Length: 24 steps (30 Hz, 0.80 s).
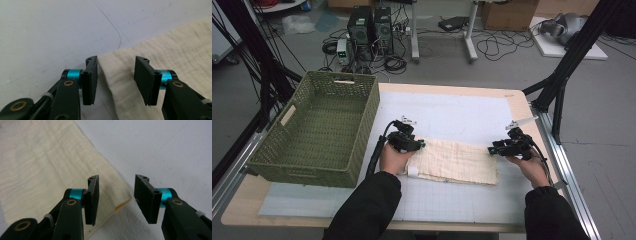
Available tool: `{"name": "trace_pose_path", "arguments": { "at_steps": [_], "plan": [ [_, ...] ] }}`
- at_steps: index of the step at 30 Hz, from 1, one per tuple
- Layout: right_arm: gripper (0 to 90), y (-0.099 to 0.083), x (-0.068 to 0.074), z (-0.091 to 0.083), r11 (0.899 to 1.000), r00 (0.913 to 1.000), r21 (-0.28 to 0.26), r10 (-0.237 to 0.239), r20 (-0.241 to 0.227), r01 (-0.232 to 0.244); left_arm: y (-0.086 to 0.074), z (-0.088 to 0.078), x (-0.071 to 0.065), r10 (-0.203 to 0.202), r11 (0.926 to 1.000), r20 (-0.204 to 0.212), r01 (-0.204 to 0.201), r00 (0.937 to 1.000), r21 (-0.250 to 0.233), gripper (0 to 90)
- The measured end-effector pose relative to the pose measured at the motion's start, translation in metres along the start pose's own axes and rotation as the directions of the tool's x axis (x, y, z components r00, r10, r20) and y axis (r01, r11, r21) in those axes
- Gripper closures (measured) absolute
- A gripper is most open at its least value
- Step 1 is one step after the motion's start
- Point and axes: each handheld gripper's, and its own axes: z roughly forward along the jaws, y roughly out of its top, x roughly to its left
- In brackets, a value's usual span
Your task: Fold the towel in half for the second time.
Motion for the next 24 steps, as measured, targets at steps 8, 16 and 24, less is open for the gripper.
{"name": "trace_pose_path", "arguments": {
  "at_steps": [8,16,24],
  "plan": [
    [81.3,-0.008,0.0,0.01,1.0,0.9989,-0.006,-0.018,-0.044,0.018,-0.001,-0.004,0.0,0.026,0.9994,0.019,-0.026,0.9995,0.023,84.6],
    [83.1,0.012,0.005,0.003,0.999,0.9985,-0.028,-0.048,-0.028,0.047,0.01,-0.028,-0.001,0.011,0.9876,-0.047,-0.018,0.9988,-0.156,86.2],
    [83.2,0.014,-0.002,-0.002,0.993,0.9996,-0.115,-0.006,-0.027,0.003,-0.008,-0.027,0.009,-0.017,0.9852,-0.04,0.01,0.999,-0.171,86.0]
  ]
}}
